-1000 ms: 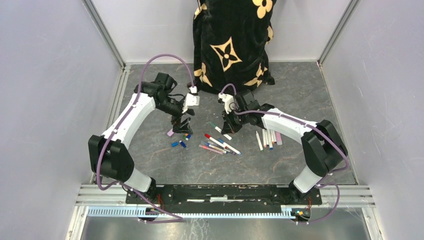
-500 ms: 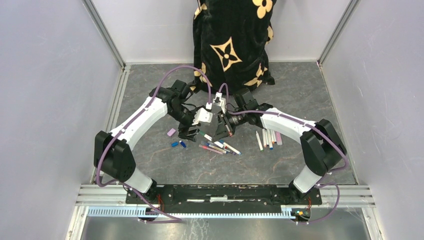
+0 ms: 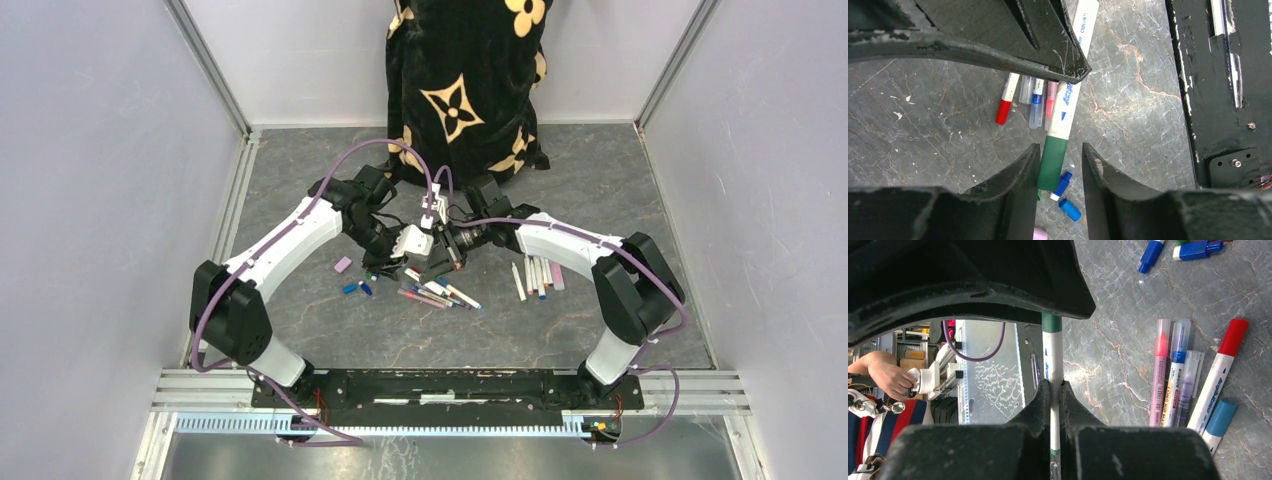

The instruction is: Open the pen caps

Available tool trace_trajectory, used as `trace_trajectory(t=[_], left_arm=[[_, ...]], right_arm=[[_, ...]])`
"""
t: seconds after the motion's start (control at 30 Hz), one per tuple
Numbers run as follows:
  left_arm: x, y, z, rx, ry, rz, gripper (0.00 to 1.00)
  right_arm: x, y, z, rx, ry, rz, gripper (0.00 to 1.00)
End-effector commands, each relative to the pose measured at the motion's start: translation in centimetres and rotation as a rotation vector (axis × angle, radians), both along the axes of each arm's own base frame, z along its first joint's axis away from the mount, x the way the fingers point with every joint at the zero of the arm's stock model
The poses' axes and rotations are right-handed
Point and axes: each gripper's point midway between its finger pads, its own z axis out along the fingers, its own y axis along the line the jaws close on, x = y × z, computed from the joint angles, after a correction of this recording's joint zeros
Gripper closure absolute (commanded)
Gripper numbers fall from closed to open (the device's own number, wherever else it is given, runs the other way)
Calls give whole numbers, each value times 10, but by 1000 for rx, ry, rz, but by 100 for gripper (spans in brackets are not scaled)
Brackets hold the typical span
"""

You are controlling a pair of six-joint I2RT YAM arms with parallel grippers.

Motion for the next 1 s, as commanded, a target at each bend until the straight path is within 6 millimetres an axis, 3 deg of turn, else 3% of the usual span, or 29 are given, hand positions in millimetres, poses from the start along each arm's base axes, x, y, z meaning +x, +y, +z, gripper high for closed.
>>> trace_trajectory(t=[0.0,0.13,0.23,0.3,0.4,0.53,0.63,0.83,0.97], left_arm=[[-5,-1,-5,4,2,-51,61],[-6,-2,-4,9,-8,-59,80],[-5,-2,-2,12,-21,-60,96],[-4,-3,1,8,-26,-59,98],[-4,-5,6,-5,-31,-60,98],[-4,-6,9,-9,-36,-65,98],[-3,-4,8,2,-46,-67,98],[7,5,0,64,-68,-50,98],[25,21,-3,119,-129,-11,98]], right_arm=[[8,12,15,59,-24,13,100],[9,13,11,55,-5,6,98],[11,14,6,46,11,-12,70],[12,17,5,52,28,-27,59],[15,23,6,62,46,-35,56],[14,29,7,68,60,-9,58],[11,28,3,61,79,-6,67],[-1,18,-3,54,82,6,100],[-12,5,-7,31,65,23,100]])
